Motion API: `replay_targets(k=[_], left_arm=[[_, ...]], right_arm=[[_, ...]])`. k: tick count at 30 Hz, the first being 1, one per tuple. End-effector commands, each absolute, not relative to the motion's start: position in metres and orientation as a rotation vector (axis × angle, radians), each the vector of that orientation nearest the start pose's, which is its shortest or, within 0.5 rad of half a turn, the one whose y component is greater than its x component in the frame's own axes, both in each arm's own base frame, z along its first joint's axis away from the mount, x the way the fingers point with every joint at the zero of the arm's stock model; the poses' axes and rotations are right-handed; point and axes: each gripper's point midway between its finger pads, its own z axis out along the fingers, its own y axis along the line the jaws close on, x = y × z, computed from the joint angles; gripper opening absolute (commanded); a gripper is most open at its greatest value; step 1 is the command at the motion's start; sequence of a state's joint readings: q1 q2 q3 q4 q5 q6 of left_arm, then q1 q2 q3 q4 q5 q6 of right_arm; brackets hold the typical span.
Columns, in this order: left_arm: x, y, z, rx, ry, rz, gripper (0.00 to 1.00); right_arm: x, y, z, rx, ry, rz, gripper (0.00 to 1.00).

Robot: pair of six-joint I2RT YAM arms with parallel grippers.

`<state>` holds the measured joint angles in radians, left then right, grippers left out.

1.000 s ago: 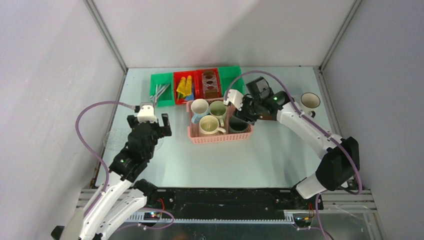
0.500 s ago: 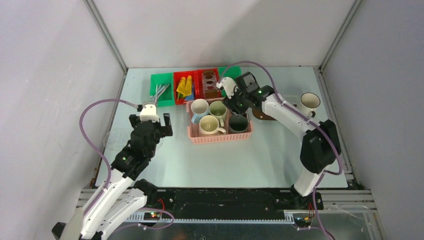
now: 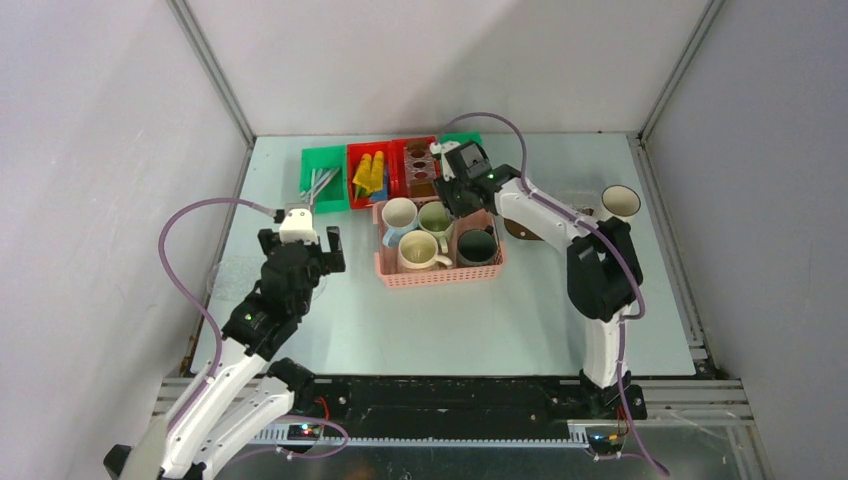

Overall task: Prepare toiletry sets of a toothbrush and toothpaste on the tray
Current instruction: Pick up the cup from the storage box.

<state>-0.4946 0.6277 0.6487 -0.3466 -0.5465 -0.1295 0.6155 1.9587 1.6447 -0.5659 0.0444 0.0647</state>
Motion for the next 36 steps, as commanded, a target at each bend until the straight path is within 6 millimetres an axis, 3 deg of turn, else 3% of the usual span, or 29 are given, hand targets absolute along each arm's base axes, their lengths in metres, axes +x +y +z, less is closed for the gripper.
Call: replay_targets(k=[1, 9, 16, 22, 31, 36], left_arm=[[0.263, -0.040, 0.227, -0.029, 1.827, 0.101, 0.98], [0.264, -0.039, 0.228, -0.031, 1.824, 0.101, 0.98], [0.263, -0.039, 0.228, -0.028, 1.825, 0.102, 0.98], [0.263, -0.039, 0.228, -0.028, 1.825, 0.101, 0.98], [0.263, -0.039, 0.227, -0.029, 1.827, 0.099, 0.99], [0.263, -0.040, 0.228, -0.028, 1.825, 0.098, 0.99]], right_arm=[[0.428, 0.299, 0.121, -0.517, 2.360, 0.271, 0.48], [0.439, 0.304, 0.093, -0.461, 2.388, 0.233, 0.41], [0.438, 0.303, 0.100, -0.462, 2.395, 0.230, 0.15], [0.434, 0.297, 0.132, -0.454, 2.358, 0.231, 0.00], [0.430, 0.285, 0.207, -0.402, 2.257, 0.262, 0.00], [0.429, 0.268, 0.245, -0.355, 2.197, 0.280, 0.00]])
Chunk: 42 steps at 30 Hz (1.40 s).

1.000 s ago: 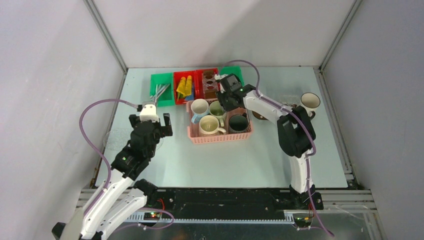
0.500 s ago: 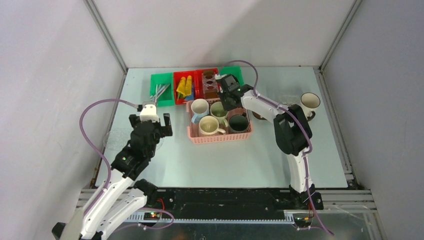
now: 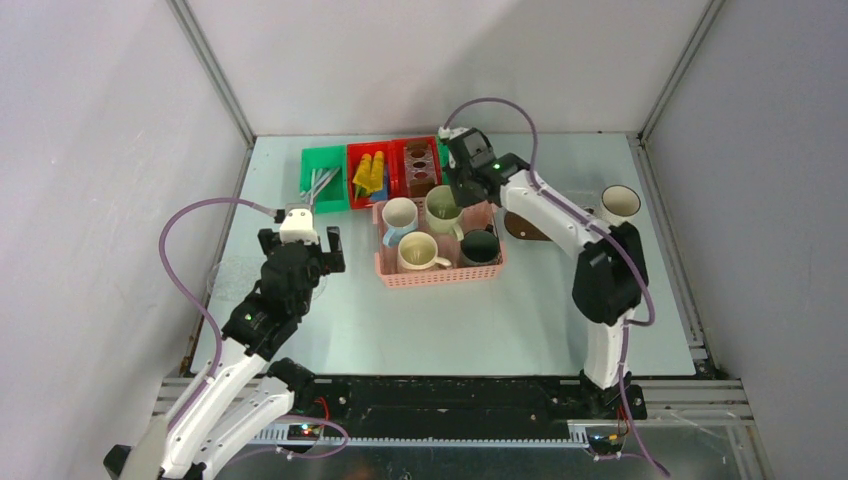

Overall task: Prepare toiletry sets of a toothbrush and toothpaste on the tray
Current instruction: Pick up the cup from the storage box, then place the cup on the tray.

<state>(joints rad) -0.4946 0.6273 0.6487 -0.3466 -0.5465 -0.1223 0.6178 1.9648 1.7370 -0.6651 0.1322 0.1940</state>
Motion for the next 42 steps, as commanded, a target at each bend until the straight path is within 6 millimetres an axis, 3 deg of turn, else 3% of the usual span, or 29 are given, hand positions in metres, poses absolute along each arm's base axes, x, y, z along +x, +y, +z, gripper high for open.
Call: replay_targets(k=[1, 5, 11, 16, 22, 33, 42], left_arm=[[0.263, -0.040, 0.228, -0.029, 1.825, 0.097, 0.98], [0.263, -0.040, 0.228, -0.029, 1.823, 0.095, 0.98], [0.263, -0.041, 0.228, -0.024, 1.826, 0.089, 0.98], [0.264, -0.042, 0.227, -0.021, 1.828, 0.085, 0.98], [0.264, -0.043, 0.226, -0.016, 1.833, 0.083, 0.98], [0.264, -0.043, 0.224, -0.015, 1.840, 0.090, 0.98], [0.264, -0.041, 0.225, -0.019, 1.837, 0.099, 0.98]], right_arm=[[0.427, 0.263, 0.254, -0.346, 2.182, 0.283, 0.00], [0.429, 0.231, 0.274, -0.290, 2.159, 0.246, 0.00], [0.431, 0.175, 0.282, -0.204, 2.160, 0.143, 0.00], [0.431, 0.130, 0.271, -0.132, 2.194, 0.051, 0.00], [0.430, 0.094, 0.237, -0.079, 2.275, -0.021, 0.00], [0.439, 0.074, 0.174, -0.053, 2.390, -0.090, 0.00], [0.453, 0.075, 0.145, -0.038, 2.432, -0.053, 0.00]])
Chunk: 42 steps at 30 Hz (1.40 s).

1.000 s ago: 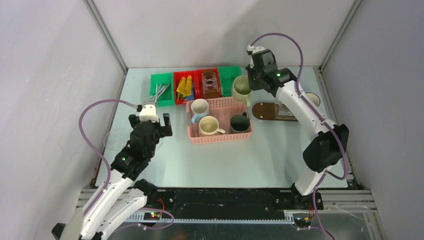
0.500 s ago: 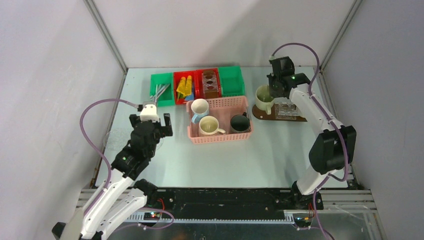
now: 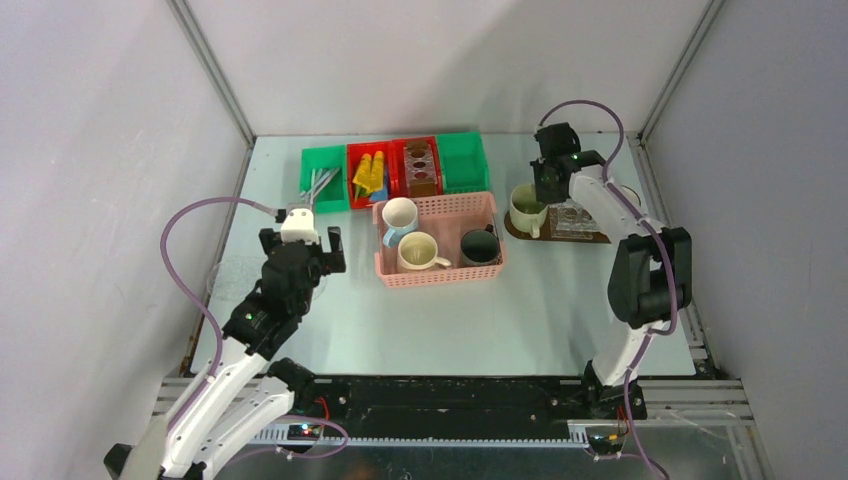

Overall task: Prepare toiletry sets of a toothbrush and toothpaste on the tray
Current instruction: Place the cup on the tray.

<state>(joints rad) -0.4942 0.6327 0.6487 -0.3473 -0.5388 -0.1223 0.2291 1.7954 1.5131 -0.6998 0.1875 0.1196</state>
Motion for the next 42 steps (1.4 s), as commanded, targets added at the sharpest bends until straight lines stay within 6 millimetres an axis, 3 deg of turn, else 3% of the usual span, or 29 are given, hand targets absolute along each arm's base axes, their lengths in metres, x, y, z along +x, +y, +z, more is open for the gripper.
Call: replay_targets(k=[1, 6, 13, 18, 22, 25, 30, 34, 42], left_arm=[[0.264, -0.041, 0.225, -0.019, 1.837, 0.100, 0.98], [0.264, -0.040, 0.225, -0.020, 1.835, 0.102, 0.98], [0.263, -0.040, 0.226, -0.020, 1.833, 0.102, 0.98], [0.263, -0.041, 0.226, -0.018, 1.834, 0.099, 0.98], [0.264, -0.041, 0.227, -0.019, 1.831, 0.098, 0.98], [0.263, -0.041, 0.226, -0.018, 1.832, 0.097, 0.98], [0.263, -0.041, 0.227, -0.020, 1.830, 0.096, 0.98], [0.263, -0.041, 0.227, -0.019, 1.830, 0.095, 0.98], [0.263, -0.041, 0.227, -0.018, 1.831, 0.092, 0.98]], right_arm=[[0.454, 0.076, 0.142, -0.040, 2.439, -0.051, 0.00], [0.458, 0.076, 0.132, -0.042, 2.456, -0.053, 0.02], [0.457, 0.077, 0.133, -0.056, 2.463, -0.053, 0.19], [0.458, 0.079, 0.151, -0.077, 2.420, -0.066, 0.31], [0.458, 0.084, 0.174, -0.104, 2.370, -0.077, 0.35], [0.456, 0.095, 0.195, -0.138, 2.320, -0.058, 0.37], [0.446, 0.124, 0.209, -0.209, 2.287, 0.057, 0.38], [0.436, 0.142, 0.201, -0.278, 2.309, 0.122, 0.39], [0.429, 0.150, 0.164, -0.369, 2.404, 0.130, 0.40]])
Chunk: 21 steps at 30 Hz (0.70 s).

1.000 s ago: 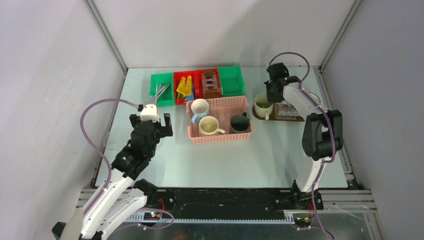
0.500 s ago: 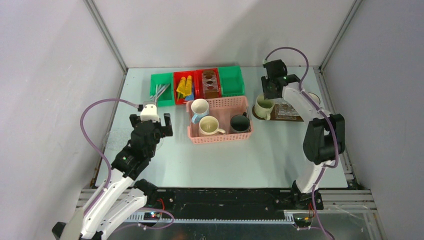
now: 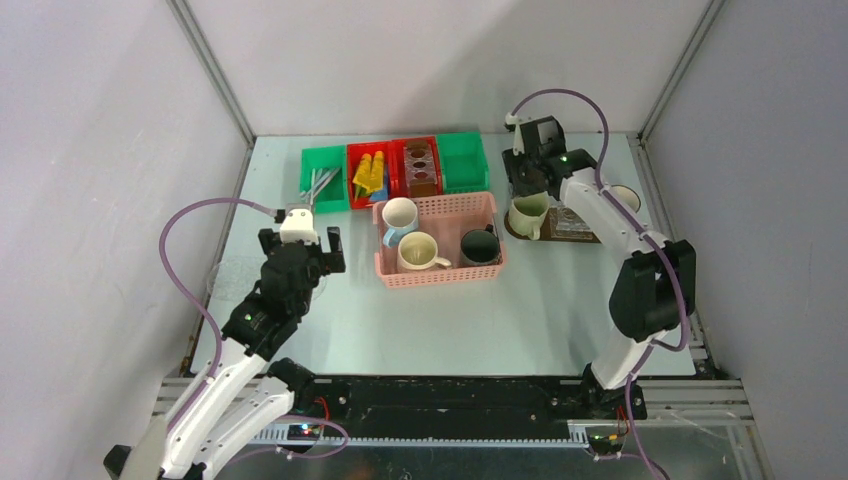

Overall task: Prepare toiletry sets of a toothbrush and toothpaste on the tray
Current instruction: Place the cup on the tray, then adjust the cup on the tray.

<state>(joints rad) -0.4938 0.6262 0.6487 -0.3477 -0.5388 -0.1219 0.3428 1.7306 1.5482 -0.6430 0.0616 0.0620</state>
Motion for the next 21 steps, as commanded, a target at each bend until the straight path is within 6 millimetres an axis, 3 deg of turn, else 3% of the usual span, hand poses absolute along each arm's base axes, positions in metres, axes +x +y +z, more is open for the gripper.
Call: replay_targets(k=[1, 11, 21], left_arm=[[0.263, -0.041, 0.227, -0.018, 1.831, 0.093, 0.98], [0.263, -0.041, 0.226, -0.018, 1.833, 0.096, 0.98], [0.264, -0.041, 0.225, -0.014, 1.838, 0.101, 0.98]], right_arm=[[0.428, 0.150, 0.158, -0.376, 2.422, 0.125, 0.40], [0.429, 0.149, 0.122, -0.421, 2.506, 0.084, 0.36], [0.432, 0.150, 0.109, -0.428, 2.530, 0.085, 0.18]])
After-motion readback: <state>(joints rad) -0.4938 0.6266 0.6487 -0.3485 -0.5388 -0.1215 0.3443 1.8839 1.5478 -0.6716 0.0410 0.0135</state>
